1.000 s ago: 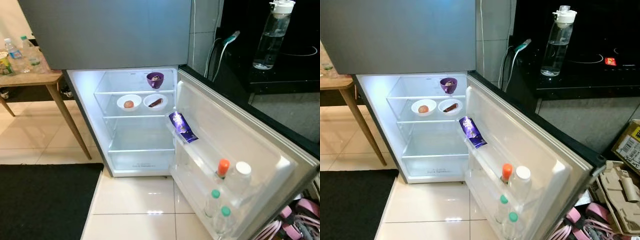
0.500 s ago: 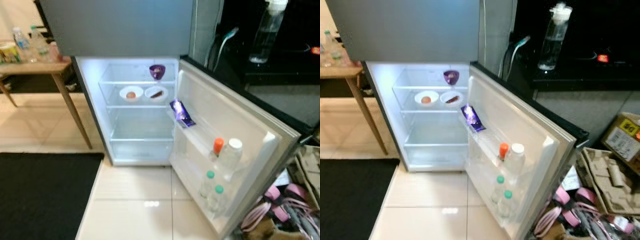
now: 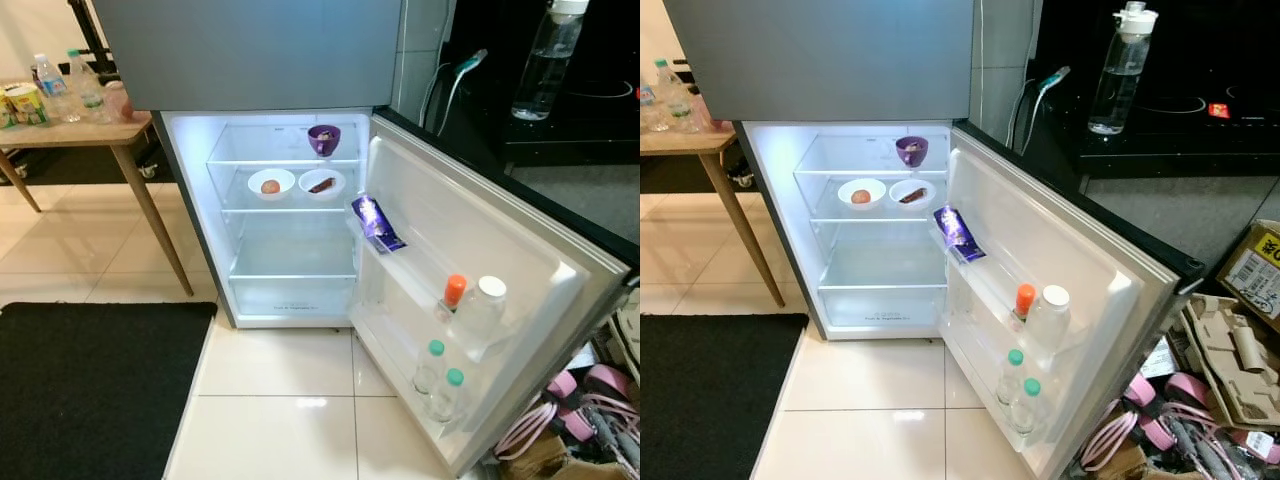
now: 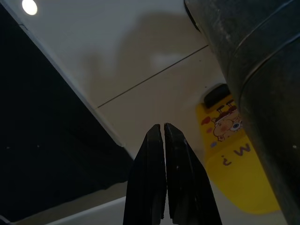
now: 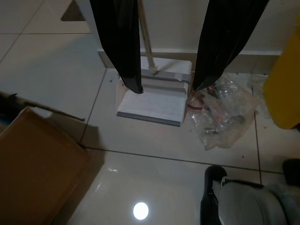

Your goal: Restocking fridge

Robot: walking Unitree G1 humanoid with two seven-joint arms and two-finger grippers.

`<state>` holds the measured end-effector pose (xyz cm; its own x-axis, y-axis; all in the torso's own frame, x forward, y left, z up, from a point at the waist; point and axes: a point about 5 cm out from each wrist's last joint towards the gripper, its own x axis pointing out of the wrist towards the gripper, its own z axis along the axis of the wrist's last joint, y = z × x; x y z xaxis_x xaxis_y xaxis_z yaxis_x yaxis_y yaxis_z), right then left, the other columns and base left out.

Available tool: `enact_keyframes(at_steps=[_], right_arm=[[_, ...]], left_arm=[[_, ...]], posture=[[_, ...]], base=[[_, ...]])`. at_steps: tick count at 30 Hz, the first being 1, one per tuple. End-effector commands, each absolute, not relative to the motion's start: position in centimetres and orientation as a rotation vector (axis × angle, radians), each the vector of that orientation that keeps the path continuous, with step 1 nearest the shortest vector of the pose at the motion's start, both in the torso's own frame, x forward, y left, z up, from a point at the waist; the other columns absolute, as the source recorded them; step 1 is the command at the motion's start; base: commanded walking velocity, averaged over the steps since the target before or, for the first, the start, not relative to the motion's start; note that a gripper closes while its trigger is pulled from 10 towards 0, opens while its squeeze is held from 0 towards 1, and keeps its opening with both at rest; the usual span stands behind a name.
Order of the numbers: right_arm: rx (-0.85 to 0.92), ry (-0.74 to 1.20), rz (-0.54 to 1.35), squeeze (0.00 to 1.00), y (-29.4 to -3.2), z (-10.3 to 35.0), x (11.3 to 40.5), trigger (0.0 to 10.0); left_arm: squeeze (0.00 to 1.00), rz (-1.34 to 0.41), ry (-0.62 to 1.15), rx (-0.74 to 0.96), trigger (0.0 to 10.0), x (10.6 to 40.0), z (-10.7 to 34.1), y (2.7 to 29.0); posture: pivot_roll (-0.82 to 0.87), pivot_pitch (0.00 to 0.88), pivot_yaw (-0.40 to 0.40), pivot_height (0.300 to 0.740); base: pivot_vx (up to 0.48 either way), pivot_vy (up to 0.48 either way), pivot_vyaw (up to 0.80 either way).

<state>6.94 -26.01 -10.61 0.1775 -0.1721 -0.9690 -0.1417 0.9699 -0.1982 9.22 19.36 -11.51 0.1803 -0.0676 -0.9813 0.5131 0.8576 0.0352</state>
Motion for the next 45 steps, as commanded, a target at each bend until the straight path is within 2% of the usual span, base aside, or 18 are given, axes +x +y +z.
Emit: enact_keyframes(at_steps=[1,14,20,22,26,28,31,32,33,34,36,39,40,45], right_arm=[[-0.274,1.391,-0.016,0.0,-26.1,-10.5,7.1,10.0],[-0.289,1.392,-0.022,0.0,-26.2,-10.5,7.1,10.0],[-0.328,1.27,-0.253,0.0,-29.1,-9.1,9.0,10.0],[-0.328,1.27,-0.253,0.0,-29.1,-9.1,9.0,10.0],[-0.231,1.14,-0.396,0.0,-30.7,-7.9,11.0,10.0],[-0.142,1.007,-0.507,0.0,-32.2,-6.4,13.3,10.0],[-0.103,0.935,-0.555,0.0,-32.9,-5.4,14.7,10.0],[-0.079,0.857,-0.577,0.0,-33.5,-4.3,16.3,3.8],[-0.079,0.857,-0.577,0.0,-33.5,-4.3,16.3,3.8],[-0.073,0.78,-0.598,0.0,-34.2,-3.0,17.9,0.0],[-0.053,0.646,-0.627,0.0,-35.4,-0.6,20.4,0.0],[-0.039,0.589,-0.639,0.0,-35.8,0.5,21.4,0.0],[-0.005,0.525,-0.635,0.0,-36.1,1.5,22.3,10.0],[0.135,0.351,-0.524,0.0,-35.4,3.7,25.1,10.0]], left_arm=[[0.0,-0.4,1.287,0.4,10.0,10.3,-11.3,19.3],[0.0,-0.403,1.293,0.385,10.0,10.3,-11.3,19.3],[0.0,-0.4,1.293,0.38,10.0,10.2,-11.3,19.2],[0.0,-0.4,1.293,0.38,10.0,10.2,-11.3,19.2],[0.0,-0.4,1.296,0.378,10.0,10.2,-11.3,19.2],[0.0,-0.399,1.299,0.376,10.0,10.1,-11.3,19.2],[0.0,-0.398,1.3,0.374,10.0,10.1,-11.3,19.2],[0.0,-0.397,1.301,0.37,10.0,10.1,-11.3,19.2],[0.0,-0.397,1.301,0.37,10.0,10.1,-11.3,19.2],[0.0,-0.397,1.302,0.367,10.0,10.1,-11.3,19.1],[0.0,-0.395,1.304,0.361,10.0,10.1,-11.3,19.1],[0.0,-0.394,1.305,0.359,10.0,10.0,-11.3,19.1],[0.0,-0.393,1.305,0.356,10.0,10.0,-11.3,19.1],[0.0,-0.39,1.305,0.351,10.0,10.1,-11.3,19.2]], posture=[[-0.11,0.0,0.027,0.74],[-0.11,0.0,0.027,0.74],[-0.11,0.0,0.027,0.74],[-0.11,0.0,0.027,0.74],[-0.1,0.0,0.024,0.74],[-0.1,0.0,0.024,0.74],[-0.1,0.0,0.024,0.74],[-0.1,0.0,0.024,0.74],[-0.1,0.0,0.024,0.74],[-0.1,0.0,0.021,0.74],[-0.1,0.0,0.018,0.74],[-0.1,0.0,0.018,0.74],[-0.1,0.0,0.017,0.74],[-0.1,0.0,0.017,0.74]], base=[[0.0,0.0,0.0],[0.0,0.0,0.0],[0.0,0.0,0.0],[0.0,0.0,0.0],[0.0,0.0,0.0],[0.0,0.0,0.0],[0.0,0.0,0.0],[0.0,0.0,0.0],[0.0,0.0,0.0],[0.0,0.0,0.0],[0.0,0.0,0.0],[0.0,0.0,0.0],[0.0,0.0,0.0],[0.0,0.0,0.0]])
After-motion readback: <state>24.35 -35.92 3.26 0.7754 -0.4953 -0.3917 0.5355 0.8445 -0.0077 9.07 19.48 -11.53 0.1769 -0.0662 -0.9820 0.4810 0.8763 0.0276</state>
